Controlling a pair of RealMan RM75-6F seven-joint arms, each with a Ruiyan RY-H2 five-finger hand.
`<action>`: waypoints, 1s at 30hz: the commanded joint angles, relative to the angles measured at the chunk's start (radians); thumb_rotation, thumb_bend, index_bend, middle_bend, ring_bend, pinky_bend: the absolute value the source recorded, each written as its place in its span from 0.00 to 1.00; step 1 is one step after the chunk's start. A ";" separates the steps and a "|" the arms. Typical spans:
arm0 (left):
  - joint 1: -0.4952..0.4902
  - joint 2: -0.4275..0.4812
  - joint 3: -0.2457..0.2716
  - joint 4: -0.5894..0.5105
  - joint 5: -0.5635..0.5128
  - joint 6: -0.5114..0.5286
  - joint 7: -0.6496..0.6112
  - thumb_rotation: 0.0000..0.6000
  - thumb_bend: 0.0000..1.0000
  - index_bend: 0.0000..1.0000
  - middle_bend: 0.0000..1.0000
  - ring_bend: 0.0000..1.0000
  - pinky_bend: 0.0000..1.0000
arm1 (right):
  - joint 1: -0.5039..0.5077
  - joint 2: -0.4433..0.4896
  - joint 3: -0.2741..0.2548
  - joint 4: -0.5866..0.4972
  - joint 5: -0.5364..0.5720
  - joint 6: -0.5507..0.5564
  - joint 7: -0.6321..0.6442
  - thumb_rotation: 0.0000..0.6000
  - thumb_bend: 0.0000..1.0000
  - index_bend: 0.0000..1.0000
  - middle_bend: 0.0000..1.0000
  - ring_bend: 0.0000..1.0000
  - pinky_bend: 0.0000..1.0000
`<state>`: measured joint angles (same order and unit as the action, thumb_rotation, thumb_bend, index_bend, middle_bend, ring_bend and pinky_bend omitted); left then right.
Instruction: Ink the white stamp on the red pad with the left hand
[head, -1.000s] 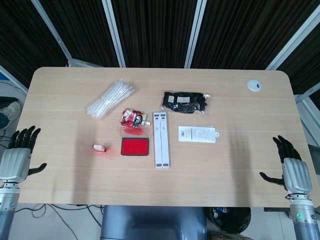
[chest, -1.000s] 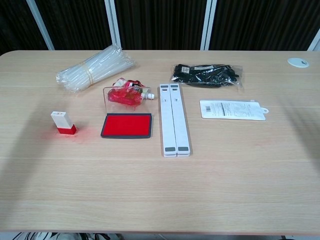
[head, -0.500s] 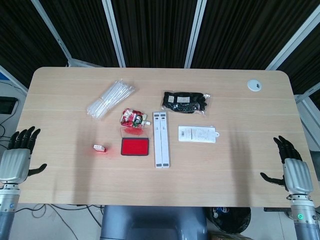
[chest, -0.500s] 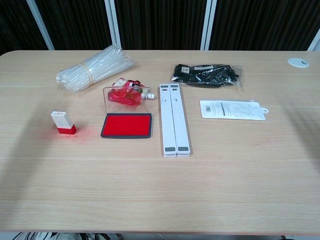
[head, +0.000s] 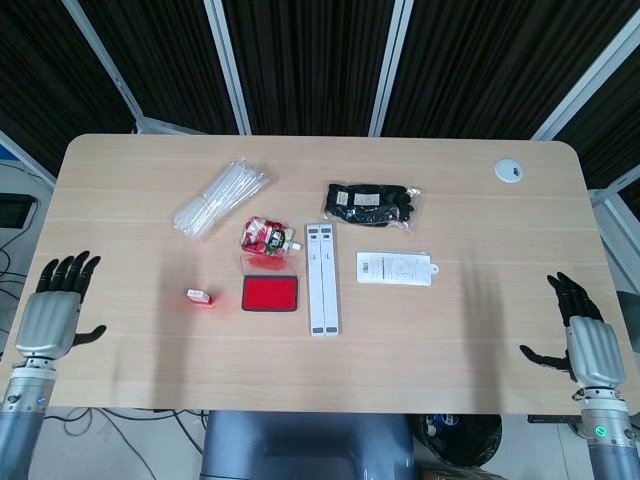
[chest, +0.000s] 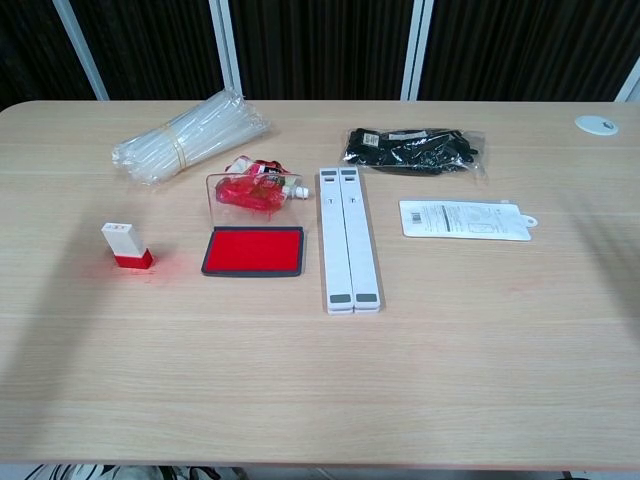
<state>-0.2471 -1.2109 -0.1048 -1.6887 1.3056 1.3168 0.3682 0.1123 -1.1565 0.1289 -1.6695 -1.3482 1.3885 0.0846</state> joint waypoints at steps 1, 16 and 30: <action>-0.040 -0.011 -0.018 -0.010 -0.024 -0.046 0.041 1.00 0.14 0.00 0.00 0.00 0.07 | -0.001 0.001 0.000 -0.002 0.000 0.002 0.003 1.00 0.06 0.00 0.00 0.00 0.16; -0.221 -0.135 -0.040 0.072 -0.159 -0.274 0.226 1.00 0.18 0.17 0.14 0.01 0.12 | -0.001 0.005 0.001 -0.008 0.005 -0.004 0.013 1.00 0.06 0.00 0.00 0.00 0.16; -0.306 -0.243 -0.030 0.153 -0.248 -0.337 0.314 1.00 0.21 0.28 0.26 0.10 0.18 | 0.000 0.005 0.002 -0.009 0.007 -0.007 0.016 1.00 0.07 0.00 0.00 0.00 0.16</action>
<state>-0.5484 -1.4483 -0.1369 -1.5411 1.0624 0.9827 0.6777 0.1118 -1.1517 0.1307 -1.6782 -1.3411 1.3820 0.1009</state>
